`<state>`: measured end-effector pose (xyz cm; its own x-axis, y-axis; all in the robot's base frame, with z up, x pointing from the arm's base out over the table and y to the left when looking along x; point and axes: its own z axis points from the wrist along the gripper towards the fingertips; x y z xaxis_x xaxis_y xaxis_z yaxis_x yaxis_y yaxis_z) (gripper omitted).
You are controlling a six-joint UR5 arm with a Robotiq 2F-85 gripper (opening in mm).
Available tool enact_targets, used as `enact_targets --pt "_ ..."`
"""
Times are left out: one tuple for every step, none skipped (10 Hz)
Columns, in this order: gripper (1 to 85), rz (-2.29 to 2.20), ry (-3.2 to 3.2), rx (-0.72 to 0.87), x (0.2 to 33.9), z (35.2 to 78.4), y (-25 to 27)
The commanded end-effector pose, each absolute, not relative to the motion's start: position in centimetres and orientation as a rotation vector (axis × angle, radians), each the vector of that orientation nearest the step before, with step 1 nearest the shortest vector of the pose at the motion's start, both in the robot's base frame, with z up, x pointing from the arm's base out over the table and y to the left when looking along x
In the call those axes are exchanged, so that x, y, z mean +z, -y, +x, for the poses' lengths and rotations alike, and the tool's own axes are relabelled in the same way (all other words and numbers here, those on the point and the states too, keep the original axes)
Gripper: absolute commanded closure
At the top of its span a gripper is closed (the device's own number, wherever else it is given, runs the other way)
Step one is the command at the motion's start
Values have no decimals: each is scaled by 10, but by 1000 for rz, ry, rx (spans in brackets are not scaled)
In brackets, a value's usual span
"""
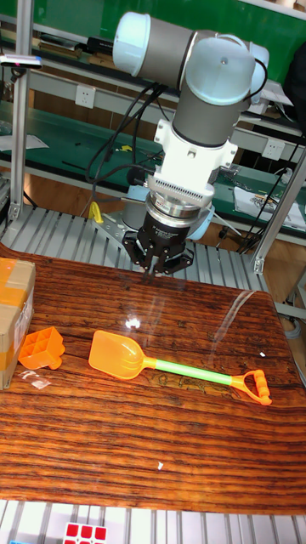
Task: Use a shovel to scoop up an object
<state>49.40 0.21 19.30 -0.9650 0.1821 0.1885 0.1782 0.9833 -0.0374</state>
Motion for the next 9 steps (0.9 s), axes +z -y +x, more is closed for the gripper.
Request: enact_targets --pt "847 -279 2924 14 194 491 -5" --pt "847 -246 2934 39 193 492 0" --pt "847 -193 2951 30 192 496 -2" --pt "847 -24 3013 78 191 510 8" --pt "847 158 3054 159 190 524 23" --pt "847 249 3077 92 187 533 7" --pt "843 363 3095 16 186 542 -12" --pt "840 535 3089 17 189 549 -15" --pt "840 676 3070 -7 192 550 -21"
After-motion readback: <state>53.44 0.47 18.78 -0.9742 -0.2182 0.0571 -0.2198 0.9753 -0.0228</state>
